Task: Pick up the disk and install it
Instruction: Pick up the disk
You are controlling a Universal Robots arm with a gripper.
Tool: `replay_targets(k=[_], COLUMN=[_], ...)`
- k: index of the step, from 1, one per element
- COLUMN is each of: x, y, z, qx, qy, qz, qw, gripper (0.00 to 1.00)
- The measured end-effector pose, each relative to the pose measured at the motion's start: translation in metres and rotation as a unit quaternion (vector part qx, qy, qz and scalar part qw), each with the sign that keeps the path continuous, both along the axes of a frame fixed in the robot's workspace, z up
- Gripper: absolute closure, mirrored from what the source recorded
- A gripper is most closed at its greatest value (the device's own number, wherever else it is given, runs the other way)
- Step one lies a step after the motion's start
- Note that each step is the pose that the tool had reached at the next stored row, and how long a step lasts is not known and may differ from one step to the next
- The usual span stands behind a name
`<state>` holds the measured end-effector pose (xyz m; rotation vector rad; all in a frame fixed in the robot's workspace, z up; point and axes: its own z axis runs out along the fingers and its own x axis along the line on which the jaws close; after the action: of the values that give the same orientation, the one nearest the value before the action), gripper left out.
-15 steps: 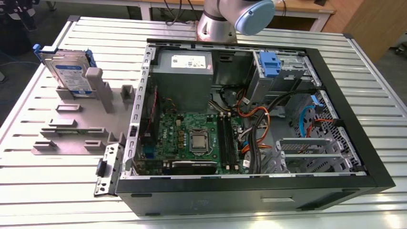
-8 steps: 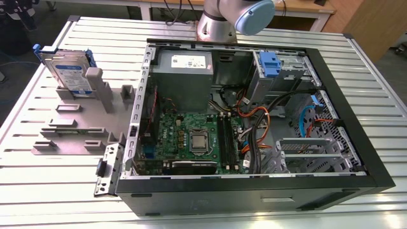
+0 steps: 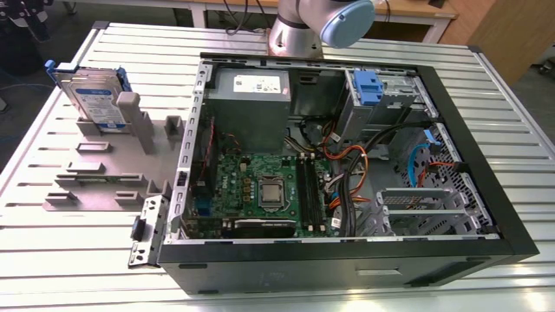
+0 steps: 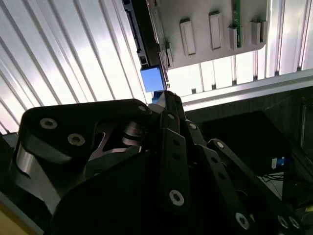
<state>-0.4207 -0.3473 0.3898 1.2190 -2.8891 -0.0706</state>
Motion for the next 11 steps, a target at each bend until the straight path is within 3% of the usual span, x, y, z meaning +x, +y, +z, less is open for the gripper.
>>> replay_targets(k=[11], x=[-0.0003], y=[0.0], z=[0.0], qx=[0.0], qy=[0.0], qz=[0.022], qw=[0.99975], gripper=[0.89])
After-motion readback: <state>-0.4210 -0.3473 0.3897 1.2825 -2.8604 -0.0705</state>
